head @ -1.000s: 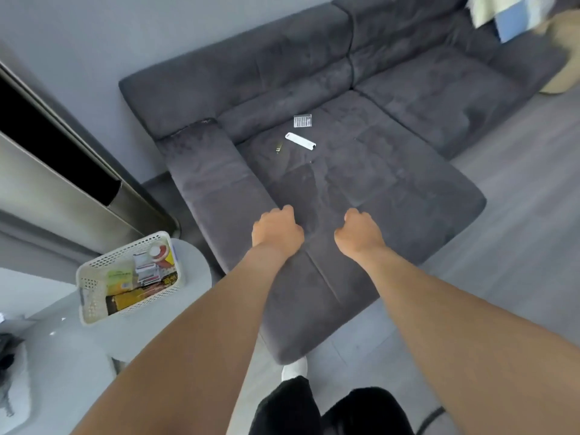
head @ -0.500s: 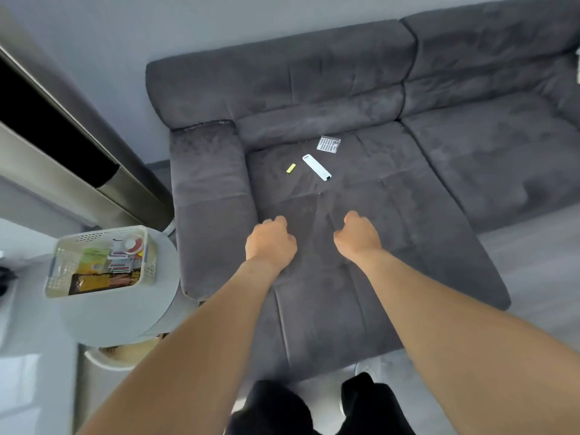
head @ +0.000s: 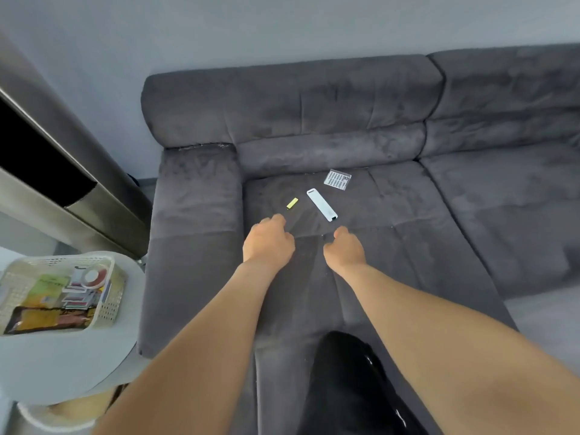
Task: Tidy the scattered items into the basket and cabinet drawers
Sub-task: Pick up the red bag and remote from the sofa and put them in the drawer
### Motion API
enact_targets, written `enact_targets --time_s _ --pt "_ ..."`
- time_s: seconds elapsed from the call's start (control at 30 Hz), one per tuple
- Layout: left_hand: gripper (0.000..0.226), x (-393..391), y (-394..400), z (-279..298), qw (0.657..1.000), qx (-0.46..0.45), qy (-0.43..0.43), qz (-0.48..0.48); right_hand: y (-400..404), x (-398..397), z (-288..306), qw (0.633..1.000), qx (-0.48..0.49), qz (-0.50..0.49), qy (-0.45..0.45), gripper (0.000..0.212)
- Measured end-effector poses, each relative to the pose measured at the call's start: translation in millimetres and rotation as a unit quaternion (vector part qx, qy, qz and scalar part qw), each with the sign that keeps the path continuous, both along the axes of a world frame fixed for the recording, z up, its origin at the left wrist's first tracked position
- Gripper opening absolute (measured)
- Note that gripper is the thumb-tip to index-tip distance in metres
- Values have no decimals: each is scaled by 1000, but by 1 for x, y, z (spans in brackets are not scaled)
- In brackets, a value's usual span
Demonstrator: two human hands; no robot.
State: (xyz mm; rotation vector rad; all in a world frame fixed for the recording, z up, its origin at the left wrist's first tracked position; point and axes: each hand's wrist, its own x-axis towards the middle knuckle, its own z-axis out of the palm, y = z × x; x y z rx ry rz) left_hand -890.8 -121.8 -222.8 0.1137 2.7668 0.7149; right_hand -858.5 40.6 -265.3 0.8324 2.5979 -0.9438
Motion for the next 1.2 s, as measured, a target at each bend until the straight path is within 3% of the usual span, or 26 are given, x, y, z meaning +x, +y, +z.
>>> enact_targets --time_s 0.3,0.4,0.57,0.67,0.83,0.93,1.07,1.2 --pt "33 -155 70 -167 997 -8 -27 70 64 -153 -193 997 48 45 -28 25" --pt "31 -201 100 -218 995 -12 -30 90 81 -209 -245 995 76 68 -11 38" --pt "46 -236 127 -287 995 -13 -46 88 105 -269 -309 991 118 53 -26 67" --pt "58 -252 130 -323 993 -51 -50 89 115 -281 -342 988 127 66 -65 61" --pt "74 -283 147 -360 989 -125 -72 3 126 -277 -369 981 157 108 -27 45" --pt "59 -287 153 -370 986 -148 -64 -41 129 -275 -370 978 147 143 -46 48" --pt "43 -259 141 -363 993 -69 -91 34 126 -262 -361 981 118 115 -101 37" --pt "31 -207 88 -324 988 -9 -73 137 83 -224 -328 984 108 135 -48 31"
